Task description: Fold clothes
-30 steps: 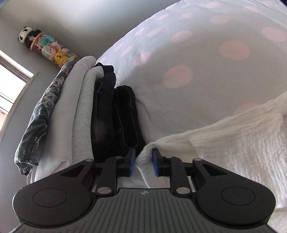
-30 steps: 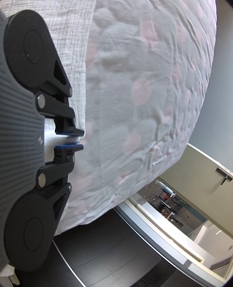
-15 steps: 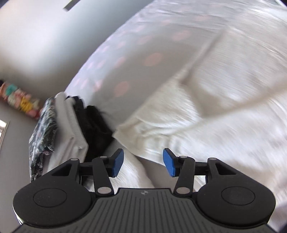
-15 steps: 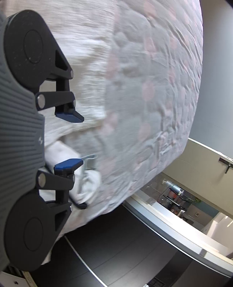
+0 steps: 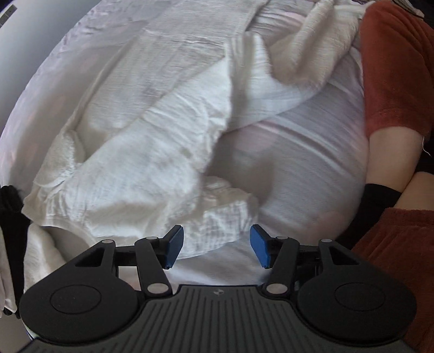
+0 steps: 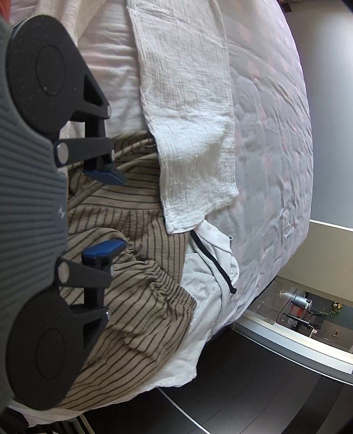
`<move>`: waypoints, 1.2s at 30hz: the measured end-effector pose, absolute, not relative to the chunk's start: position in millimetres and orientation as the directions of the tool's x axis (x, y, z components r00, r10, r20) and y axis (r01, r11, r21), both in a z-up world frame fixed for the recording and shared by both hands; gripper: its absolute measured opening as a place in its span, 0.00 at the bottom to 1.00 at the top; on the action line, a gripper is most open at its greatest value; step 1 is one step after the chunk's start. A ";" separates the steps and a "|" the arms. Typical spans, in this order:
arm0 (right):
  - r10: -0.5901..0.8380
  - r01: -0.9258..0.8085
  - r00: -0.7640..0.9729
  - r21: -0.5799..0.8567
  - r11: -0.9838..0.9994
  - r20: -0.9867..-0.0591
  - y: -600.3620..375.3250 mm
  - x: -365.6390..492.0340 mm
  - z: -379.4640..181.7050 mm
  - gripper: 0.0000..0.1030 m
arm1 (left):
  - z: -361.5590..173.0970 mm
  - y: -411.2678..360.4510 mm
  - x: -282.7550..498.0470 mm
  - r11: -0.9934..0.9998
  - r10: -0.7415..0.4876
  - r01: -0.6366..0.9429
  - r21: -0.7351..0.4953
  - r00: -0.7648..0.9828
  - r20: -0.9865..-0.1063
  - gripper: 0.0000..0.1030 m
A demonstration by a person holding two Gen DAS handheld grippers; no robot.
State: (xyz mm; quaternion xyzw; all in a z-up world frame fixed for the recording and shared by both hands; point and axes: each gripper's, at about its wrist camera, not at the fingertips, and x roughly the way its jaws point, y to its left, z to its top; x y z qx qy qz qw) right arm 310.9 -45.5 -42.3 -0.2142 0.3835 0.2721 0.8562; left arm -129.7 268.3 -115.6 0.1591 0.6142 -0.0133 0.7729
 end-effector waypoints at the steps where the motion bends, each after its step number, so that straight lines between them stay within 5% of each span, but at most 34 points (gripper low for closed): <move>1: 0.314 -0.638 0.549 -0.146 0.756 -0.775 -51.3 304.3 -40.7 0.49 | -121.9 260.9 -127.6 0.948 0.173 0.223 0.226 0.236 -0.956 0.62; 9: 0.355 -0.660 0.534 -0.115 0.743 -0.768 -104.5 262.8 -35.9 0.56 | -184.1 255.3 -105.6 0.944 0.270 0.176 0.279 0.072 -0.960 0.58; 12: 0.356 -0.655 0.531 -0.106 0.748 -0.769 -125.7 253.4 -36.4 0.57 | -181.3 264.0 -105.5 0.958 0.254 0.118 0.261 0.076 -0.964 0.29; 13: 0.356 -0.651 0.531 -0.101 0.753 -0.769 -132.8 251.3 -37.1 0.58 | -177.4 266.3 -106.2 0.957 0.266 0.097 0.273 0.082 -0.960 0.09; 25: 0.343 -0.618 0.518 -0.065 0.784 -0.784 -152.8 257.5 -60.4 0.58 | -95.5 288.1 -126.5 0.945 0.307 0.088 0.315 0.095 -0.947 0.07; 36: 0.305 -0.624 0.514 -0.106 0.774 -0.802 -139.7 261.0 -67.5 0.59 | -90.3 367.2 -39.6 0.945 0.327 -0.079 0.319 0.142 -0.934 0.07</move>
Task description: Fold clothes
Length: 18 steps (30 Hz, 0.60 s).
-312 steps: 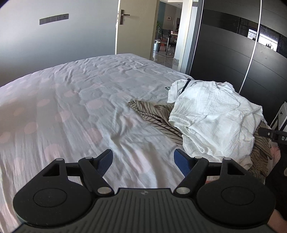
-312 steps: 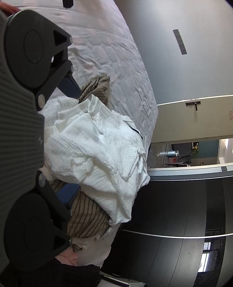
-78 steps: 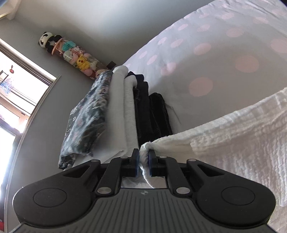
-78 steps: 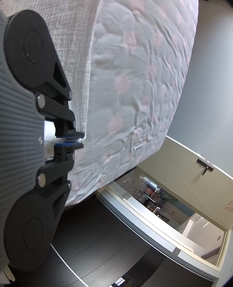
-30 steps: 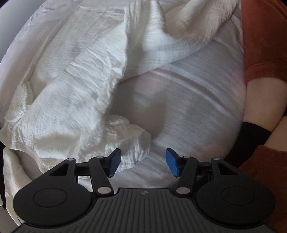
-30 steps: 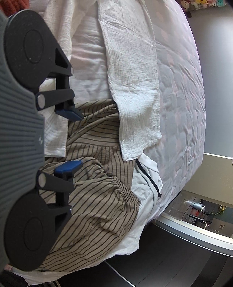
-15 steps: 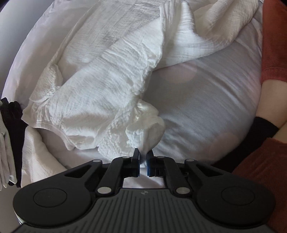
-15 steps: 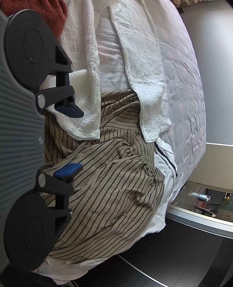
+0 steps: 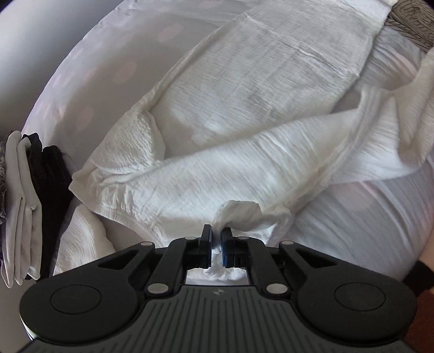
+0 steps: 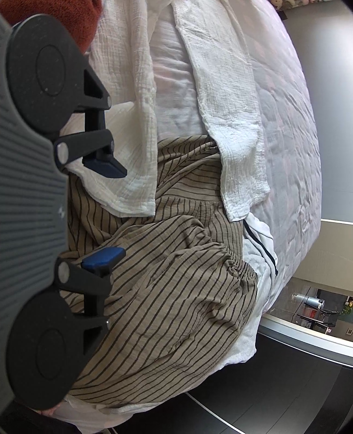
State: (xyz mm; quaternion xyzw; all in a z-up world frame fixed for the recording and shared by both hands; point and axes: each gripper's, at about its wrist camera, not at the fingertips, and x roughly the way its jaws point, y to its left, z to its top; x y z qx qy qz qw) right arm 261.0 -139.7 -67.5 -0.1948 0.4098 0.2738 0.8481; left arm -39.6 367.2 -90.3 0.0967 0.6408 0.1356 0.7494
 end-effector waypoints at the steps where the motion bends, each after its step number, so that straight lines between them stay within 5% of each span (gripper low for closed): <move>1: 0.296 -0.621 0.512 -0.110 0.776 -0.806 -139.7 261.5 -69.4 0.59 | -95.2 372.9 -31.0 0.942 0.333 -0.085 0.324 0.136 -0.933 0.07; 10: 0.219 -0.589 0.483 -0.130 0.798 -0.848 -134.9 272.4 -88.8 0.59 | -162.2 394.9 -2.0 0.926 0.370 -0.121 0.357 0.117 -0.922 0.11; 18: 0.216 -0.610 0.474 -0.141 0.780 -0.854 -114.2 281.0 -91.6 0.63 | -116.5 391.0 -31.6 0.899 0.437 -0.121 0.420 0.236 -0.868 0.36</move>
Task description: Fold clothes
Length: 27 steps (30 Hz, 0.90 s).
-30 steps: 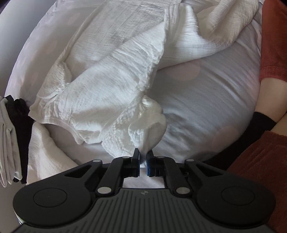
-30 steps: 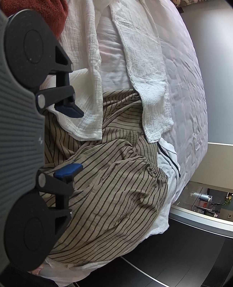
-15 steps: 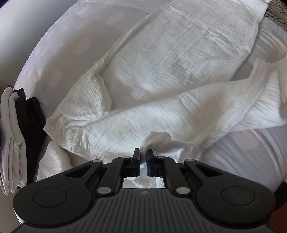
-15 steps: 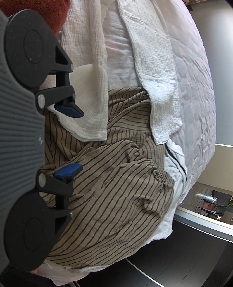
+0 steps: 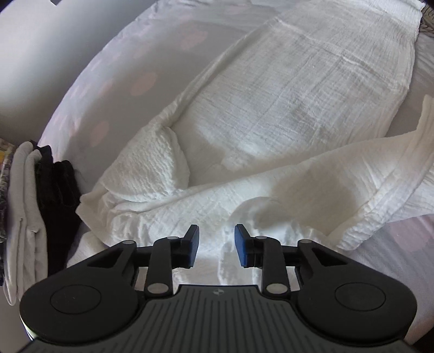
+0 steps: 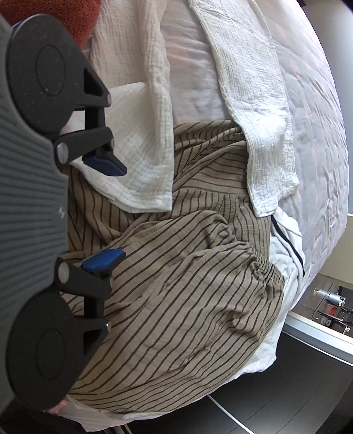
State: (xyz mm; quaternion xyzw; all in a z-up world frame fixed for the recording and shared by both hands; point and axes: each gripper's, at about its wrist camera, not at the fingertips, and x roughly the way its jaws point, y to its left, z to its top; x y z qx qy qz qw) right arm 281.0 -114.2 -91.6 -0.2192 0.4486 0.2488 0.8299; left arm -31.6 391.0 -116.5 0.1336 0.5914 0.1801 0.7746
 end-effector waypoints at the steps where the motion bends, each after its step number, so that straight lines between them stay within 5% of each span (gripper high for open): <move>1: 0.220 -0.612 0.474 -0.140 0.778 -0.853 -112.2 280.8 -91.6 0.63 | -106.9 387.0 -37.6 0.898 0.440 -0.107 0.427 0.249 -0.863 0.36; 10: 0.243 -0.630 0.467 -0.128 0.766 -0.850 -104.8 272.3 -93.7 0.64 | -109.3 319.7 -78.7 0.917 0.302 0.187 0.352 0.252 -0.919 0.43; 13: 0.244 -0.627 0.465 -0.122 0.769 -0.851 -105.6 270.9 -92.7 0.64 | -134.1 315.2 -76.3 0.910 0.319 0.193 0.367 0.238 -0.917 0.56; 22: 0.251 -0.641 0.479 -0.140 0.754 -0.842 -115.1 268.2 -79.8 0.67 | -180.0 326.9 -67.3 0.918 0.341 0.138 0.372 0.203 -0.918 0.57; 24: 0.252 -0.640 0.472 -0.132 0.757 -0.845 -116.2 271.7 -81.7 0.67 | -179.8 330.7 -67.6 0.928 0.328 0.111 0.356 0.209 -0.921 0.49; 27: 0.264 -0.671 0.450 -0.128 0.730 -0.853 -109.2 278.4 -86.4 0.67 | -175.6 334.4 -68.9 0.928 0.338 0.085 0.362 0.212 -0.917 0.19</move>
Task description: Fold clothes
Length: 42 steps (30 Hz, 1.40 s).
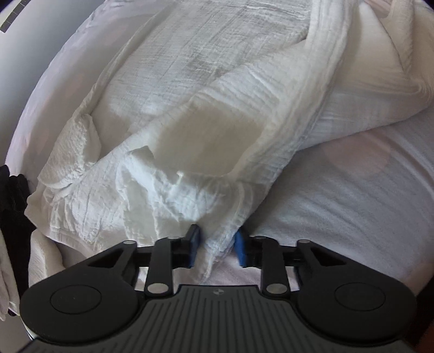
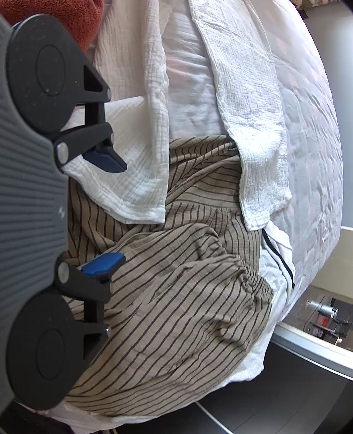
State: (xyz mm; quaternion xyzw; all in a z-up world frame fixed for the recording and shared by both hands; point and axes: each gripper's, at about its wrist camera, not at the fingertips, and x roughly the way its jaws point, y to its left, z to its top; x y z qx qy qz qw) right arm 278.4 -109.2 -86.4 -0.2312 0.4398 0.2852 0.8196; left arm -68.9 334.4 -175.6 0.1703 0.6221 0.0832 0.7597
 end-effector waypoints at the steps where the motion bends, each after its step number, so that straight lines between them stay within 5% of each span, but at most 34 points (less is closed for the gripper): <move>1: 0.265 -0.687 0.444 -0.136 0.714 -0.856 -104.5 281.0 -87.9 0.67 | -172.1 336.0 -69.7 0.930 0.338 0.075 0.360 0.213 -0.917 0.12; 11: 0.202 -0.876 0.406 -0.316 0.365 -0.891 -45.9 316.9 -126.8 0.60 | -111.8 367.0 -89.8 0.912 0.410 -0.094 0.399 0.243 -0.879 0.08; 18: 0.131 -0.894 0.360 -0.302 0.332 -0.924 -38.9 339.9 -160.2 0.15 | -85.7 390.9 -107.7 0.877 0.475 -0.203 0.436 0.230 -0.849 0.08; 20: 0.143 -0.894 0.376 -0.317 0.317 -0.916 -42.3 332.6 -156.2 0.10 | -83.5 393.7 -111.0 0.869 0.488 -0.213 0.446 0.226 -0.843 0.08; 27: 0.227 -0.829 0.499 -0.383 0.409 -0.837 -63.4 319.7 -89.1 0.05 | -68.5 399.3 -116.9 0.839 0.536 -0.260 0.478 0.244 -0.808 0.08; 37: 0.375 -0.629 0.762 -0.466 0.622 -0.527 -57.9 304.2 57.9 0.05 | 0.5 396.7 -126.3 0.787 0.612 -0.369 0.495 0.366 -0.701 0.07; 42: 0.355 -0.611 0.773 -0.466 0.640 -0.525 -70.0 289.9 64.4 0.05 | -2.8 376.3 -144.4 0.824 0.566 -0.271 0.497 0.368 -0.738 0.07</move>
